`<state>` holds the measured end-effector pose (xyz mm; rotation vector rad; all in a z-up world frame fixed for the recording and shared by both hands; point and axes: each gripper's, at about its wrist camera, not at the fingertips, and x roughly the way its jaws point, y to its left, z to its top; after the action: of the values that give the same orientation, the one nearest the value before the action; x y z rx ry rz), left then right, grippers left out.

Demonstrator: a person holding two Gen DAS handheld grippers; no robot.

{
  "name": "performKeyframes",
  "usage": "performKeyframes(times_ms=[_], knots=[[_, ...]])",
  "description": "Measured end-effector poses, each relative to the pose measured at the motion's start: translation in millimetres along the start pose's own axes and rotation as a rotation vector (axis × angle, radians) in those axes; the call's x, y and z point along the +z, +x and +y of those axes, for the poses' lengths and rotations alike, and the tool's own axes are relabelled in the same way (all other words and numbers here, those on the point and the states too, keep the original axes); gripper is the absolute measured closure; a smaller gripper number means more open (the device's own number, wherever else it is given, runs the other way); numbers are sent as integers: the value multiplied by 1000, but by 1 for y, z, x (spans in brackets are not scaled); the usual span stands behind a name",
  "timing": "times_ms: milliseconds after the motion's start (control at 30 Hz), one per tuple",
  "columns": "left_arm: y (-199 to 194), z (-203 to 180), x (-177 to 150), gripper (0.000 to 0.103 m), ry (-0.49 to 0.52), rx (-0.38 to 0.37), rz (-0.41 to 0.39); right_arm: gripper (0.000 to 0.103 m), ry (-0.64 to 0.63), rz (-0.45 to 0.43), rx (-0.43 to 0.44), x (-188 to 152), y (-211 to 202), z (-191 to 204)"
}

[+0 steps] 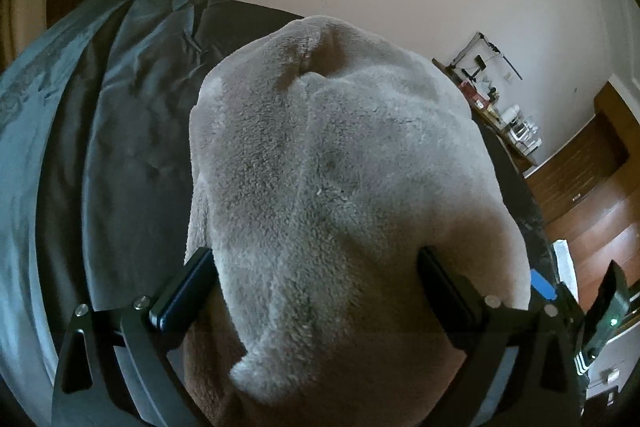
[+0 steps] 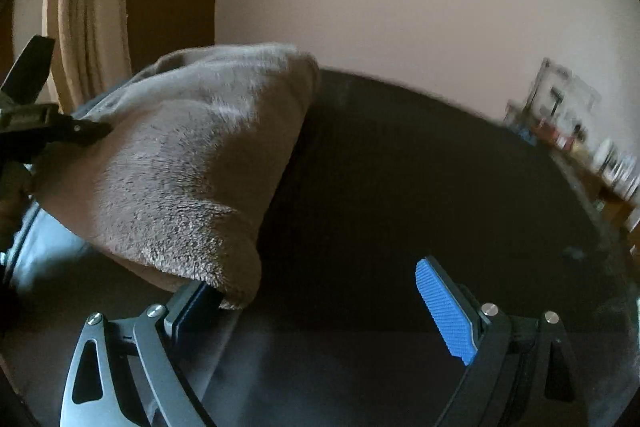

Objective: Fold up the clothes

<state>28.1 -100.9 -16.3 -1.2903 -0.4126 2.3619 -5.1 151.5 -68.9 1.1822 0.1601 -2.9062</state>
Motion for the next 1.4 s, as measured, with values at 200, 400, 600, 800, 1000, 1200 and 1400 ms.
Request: performKeyframes(times_ms=[200,400,600,800,1000,1200,1400], knots=[[-18,10,3,2,-26,-54,-8,8,-20,-21,106,3,-11,0],[-63,12,25,2,-5,-82,-127,7,15,-173,302,23,-52,-13],[-47,2,50,2,11,-103,-80,7,-59,-250,474,57,-43,18],[-2,-5,65,2,1,-56,86,7,-162,-84,503,67,4,53],[17,-2,54,2,78,27,100,6,-133,-17,486,62,30,53],[10,13,48,1,57,-4,84,1,-162,-36,472,58,34,61],[-17,48,53,1,-18,-32,16,1,-73,-113,532,77,10,31]])
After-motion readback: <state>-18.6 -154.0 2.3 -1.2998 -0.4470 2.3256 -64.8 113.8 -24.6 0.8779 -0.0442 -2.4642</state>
